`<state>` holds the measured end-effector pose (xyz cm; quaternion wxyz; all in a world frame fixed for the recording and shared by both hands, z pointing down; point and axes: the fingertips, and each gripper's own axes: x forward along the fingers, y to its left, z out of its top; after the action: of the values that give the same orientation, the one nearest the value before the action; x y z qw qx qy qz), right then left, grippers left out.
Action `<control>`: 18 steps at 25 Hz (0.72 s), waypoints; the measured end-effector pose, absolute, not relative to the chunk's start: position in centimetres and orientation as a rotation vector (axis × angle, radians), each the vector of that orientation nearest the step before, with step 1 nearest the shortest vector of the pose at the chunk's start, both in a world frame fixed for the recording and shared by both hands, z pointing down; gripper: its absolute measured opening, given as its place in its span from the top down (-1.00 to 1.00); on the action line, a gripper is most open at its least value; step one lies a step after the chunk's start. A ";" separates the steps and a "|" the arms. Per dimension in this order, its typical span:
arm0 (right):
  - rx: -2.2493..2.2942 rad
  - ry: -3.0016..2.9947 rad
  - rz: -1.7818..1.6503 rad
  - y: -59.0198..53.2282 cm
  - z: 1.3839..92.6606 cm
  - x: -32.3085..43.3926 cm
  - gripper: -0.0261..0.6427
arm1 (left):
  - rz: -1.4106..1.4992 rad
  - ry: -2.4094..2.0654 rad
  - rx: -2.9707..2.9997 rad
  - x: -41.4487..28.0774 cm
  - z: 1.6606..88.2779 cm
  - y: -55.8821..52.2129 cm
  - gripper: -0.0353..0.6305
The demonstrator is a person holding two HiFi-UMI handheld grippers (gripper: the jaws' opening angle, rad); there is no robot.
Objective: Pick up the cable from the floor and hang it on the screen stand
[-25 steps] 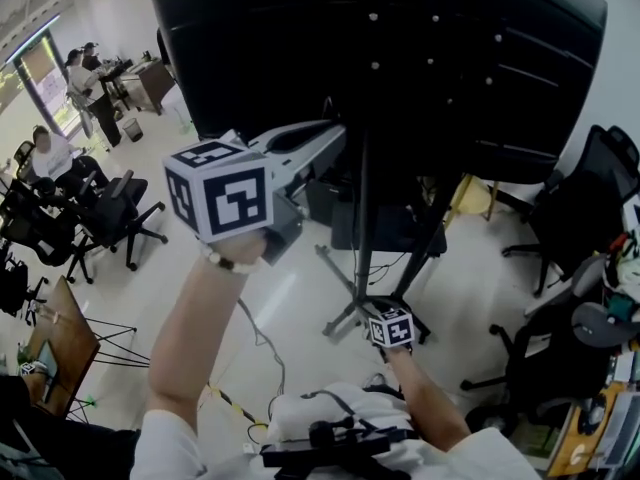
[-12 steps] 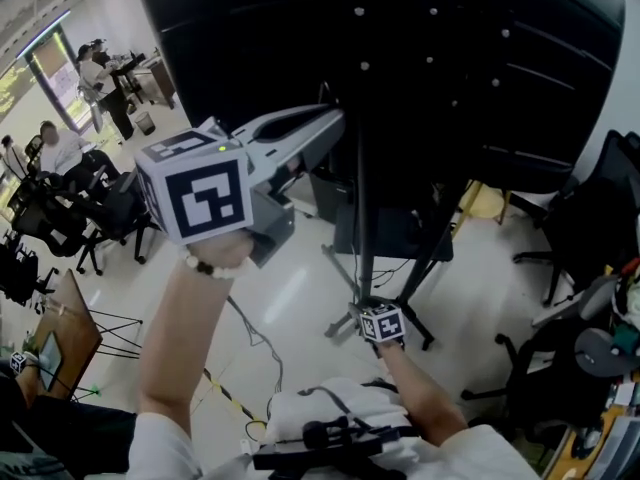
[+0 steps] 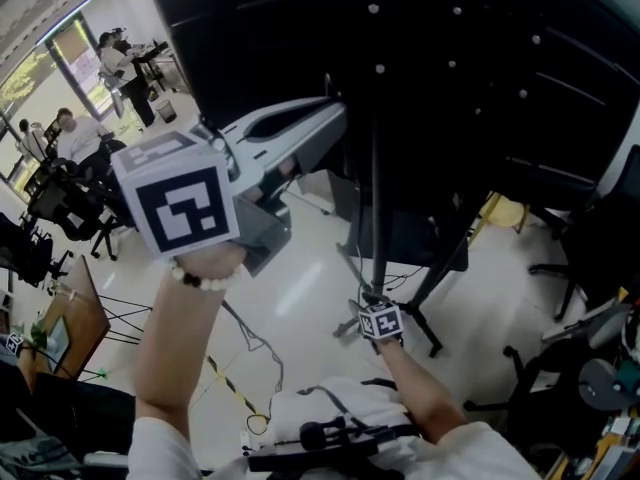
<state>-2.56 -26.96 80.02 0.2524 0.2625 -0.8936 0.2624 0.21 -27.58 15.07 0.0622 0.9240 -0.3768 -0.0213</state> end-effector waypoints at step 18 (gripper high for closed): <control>0.843 -2.501 0.541 -27.6 75.0 1.3 0.87 | -0.076 -1.295 2.728 -5.1 16.6 -27.7 0.84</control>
<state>1.25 -27.55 75.04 0.2217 0.3049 -0.9053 0.1959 -5.12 -27.70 16.65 0.0604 0.9015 -0.4278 -0.0252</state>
